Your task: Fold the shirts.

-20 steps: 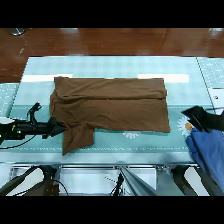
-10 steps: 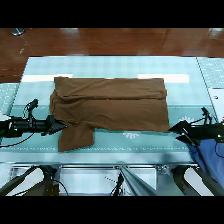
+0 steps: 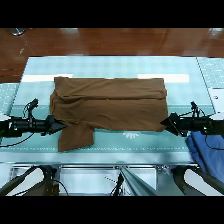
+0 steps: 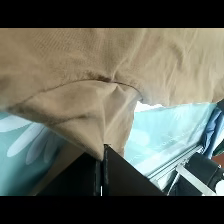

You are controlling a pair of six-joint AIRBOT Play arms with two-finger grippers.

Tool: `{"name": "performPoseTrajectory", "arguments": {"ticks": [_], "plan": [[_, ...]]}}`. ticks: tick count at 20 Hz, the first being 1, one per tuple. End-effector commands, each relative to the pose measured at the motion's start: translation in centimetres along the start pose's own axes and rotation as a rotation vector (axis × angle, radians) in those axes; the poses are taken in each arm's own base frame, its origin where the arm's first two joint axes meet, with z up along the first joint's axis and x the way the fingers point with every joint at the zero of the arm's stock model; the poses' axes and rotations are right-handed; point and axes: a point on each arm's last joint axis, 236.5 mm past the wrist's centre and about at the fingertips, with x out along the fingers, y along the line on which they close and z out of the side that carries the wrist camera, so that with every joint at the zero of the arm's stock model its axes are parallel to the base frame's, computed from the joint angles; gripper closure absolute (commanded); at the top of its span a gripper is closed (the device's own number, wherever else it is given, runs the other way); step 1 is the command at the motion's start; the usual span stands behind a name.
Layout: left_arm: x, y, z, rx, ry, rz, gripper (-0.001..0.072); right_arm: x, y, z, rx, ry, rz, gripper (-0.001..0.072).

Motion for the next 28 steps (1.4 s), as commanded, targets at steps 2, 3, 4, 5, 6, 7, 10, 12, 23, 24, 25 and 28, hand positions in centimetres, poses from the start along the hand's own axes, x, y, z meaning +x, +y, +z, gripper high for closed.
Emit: {"name": "performPoseTrajectory", "arguments": {"ticks": [2,3,4,5,6,7,10,12,23,24,25,28], "plan": [[-0.6,-0.1,1.3,0.023,-0.044,-0.002,0.069,0.7,3.1,0.1,-0.141,0.026,0.061,0.0686],[-1.4,-0.6,2.1,0.029,-0.067,-0.018,0.069,0.0,3.9,0.3,-0.171,0.036,0.073,0.0686],[-2.5,-1.3,3.0,0.038,-0.09,-0.04,0.069,-0.9,4.5,1.2,-0.203,0.025,0.066,0.0686],[-3.7,-2.0,4.0,0.05,-0.113,-0.054,0.069,-1.8,5.1,2.4,-0.223,-0.005,0.063,0.0686],[-4.8,-2.6,4.9,0.061,-0.132,-0.056,0.0689,-2.9,6.1,4.0,-0.24,-0.051,0.07,0.0687],[-5.7,-2.9,6.1,0.059,-0.152,-0.046,0.069,-3.9,7.1,5.5,-0.269,-0.088,0.076,0.0686],[-6.7,-3.4,10.2,0.053,-0.19,-0.025,0.069,-5.2,10.4,8.4,-0.343,-0.086,0.103,0.0686],[-5.5,-3.9,12.9,0.041,-0.171,-0.016,0.069,-4.4,11.8,10.1,-0.369,-0.08,0.104,0.0686],[-0.9,-6.9,25.8,0.047,-0.08,-0.038,0.069,-1.4,14.9,19.2,-0.276,-0.126,0.178,0.0686],[-0.6,-6.7,26.3,0.044,-0.074,-0.04,0.069,-1.0,15.1,19.9,-0.271,-0.125,0.186,0.0686],[-0.1,-6.3,26.6,0.039,-0.062,-0.041,0.069,-0.7,15.2,20.4,-0.263,-0.124,0.197,0.0686],[1.5,-4.8,26.7,0.01,-0.036,-0.038,0.069,0.7,15.2,21.4,-0.232,-0.111,0.223,0.0685]]}}
